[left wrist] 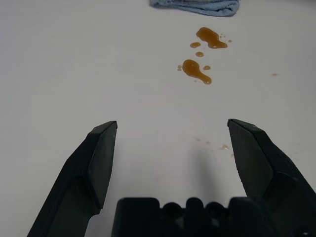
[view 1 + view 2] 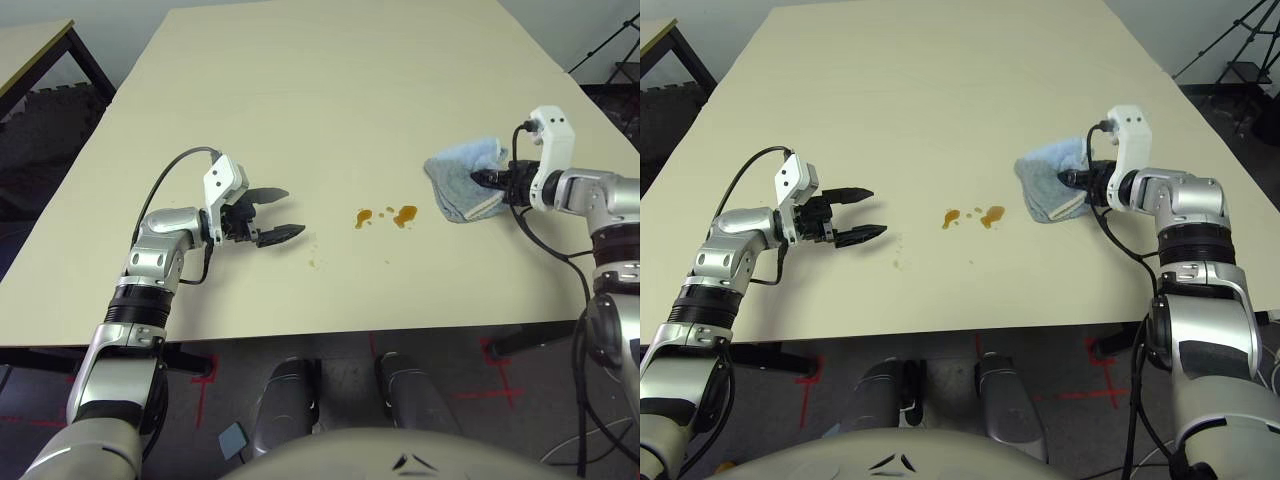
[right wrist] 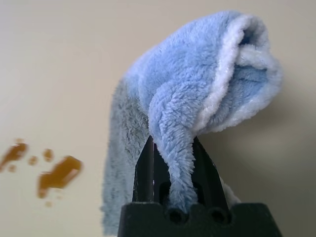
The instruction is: Wipe the water off the table with a rag.
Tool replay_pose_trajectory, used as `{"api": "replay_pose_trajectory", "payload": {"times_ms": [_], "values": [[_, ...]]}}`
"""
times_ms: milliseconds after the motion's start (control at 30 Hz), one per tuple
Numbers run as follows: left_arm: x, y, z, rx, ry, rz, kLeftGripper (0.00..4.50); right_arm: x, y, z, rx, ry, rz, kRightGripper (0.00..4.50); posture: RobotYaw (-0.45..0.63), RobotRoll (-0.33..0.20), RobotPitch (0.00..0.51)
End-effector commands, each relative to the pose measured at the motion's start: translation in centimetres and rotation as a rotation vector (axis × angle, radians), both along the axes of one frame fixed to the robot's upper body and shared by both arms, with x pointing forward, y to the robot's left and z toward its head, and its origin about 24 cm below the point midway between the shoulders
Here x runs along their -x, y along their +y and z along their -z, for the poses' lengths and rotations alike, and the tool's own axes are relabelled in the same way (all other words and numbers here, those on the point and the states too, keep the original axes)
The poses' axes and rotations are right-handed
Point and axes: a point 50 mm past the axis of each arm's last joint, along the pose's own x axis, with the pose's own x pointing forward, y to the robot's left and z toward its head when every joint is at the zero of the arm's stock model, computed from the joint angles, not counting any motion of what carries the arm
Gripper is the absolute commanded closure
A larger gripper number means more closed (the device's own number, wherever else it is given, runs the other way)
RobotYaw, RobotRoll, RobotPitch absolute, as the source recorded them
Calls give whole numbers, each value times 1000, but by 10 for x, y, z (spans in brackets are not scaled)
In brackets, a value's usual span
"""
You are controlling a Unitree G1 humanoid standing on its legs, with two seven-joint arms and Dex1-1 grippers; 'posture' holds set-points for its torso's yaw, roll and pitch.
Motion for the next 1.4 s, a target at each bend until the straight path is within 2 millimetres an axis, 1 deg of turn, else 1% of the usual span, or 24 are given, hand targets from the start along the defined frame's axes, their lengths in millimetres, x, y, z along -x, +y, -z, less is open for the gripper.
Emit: {"api": "replay_pose_trajectory", "payload": {"times_ms": [33,167,267,400,567,633,767,900,1200,1333,1400], "values": [[-4,4,-4,-27,-14,-5,0,2,15,-10,-60,-7,-43,4460,-167,0,105],[-5,3,-5,-28,-17,-2,0,6,30,-1,-45,31,-74,4460,-171,0,106],[-5,2,-5,-27,-19,1,0,10,35,15,7,71,-71,4460,-172,0,107],[-5,1,-5,-28,-19,4,0,10,32,33,104,92,-33,4460,-172,0,108],[-5,1,-6,-30,-21,5,0,10,31,46,154,98,-11,4460,-170,0,107],[-5,1,-6,-30,-23,3,0,11,34,48,146,109,-23,4460,-163,0,108],[-4,2,-6,-33,-24,-1,0,21,56,53,73,161,-110,4460,-163,0,108],[-4,1,-6,-32,-24,-2,0,30,71,53,31,191,-172,4460,-161,0,109],[-4,0,-6,-31,-25,1,0,56,101,53,9,245,-328,4460,-164,0,110],[-5,0,-6,-31,-24,3,0,62,109,55,5,259,-358,4460,-168,0,111],[-5,-1,-6,-32,-24,3,0,60,108,57,13,258,-331,4460,-168,0,111]]}}
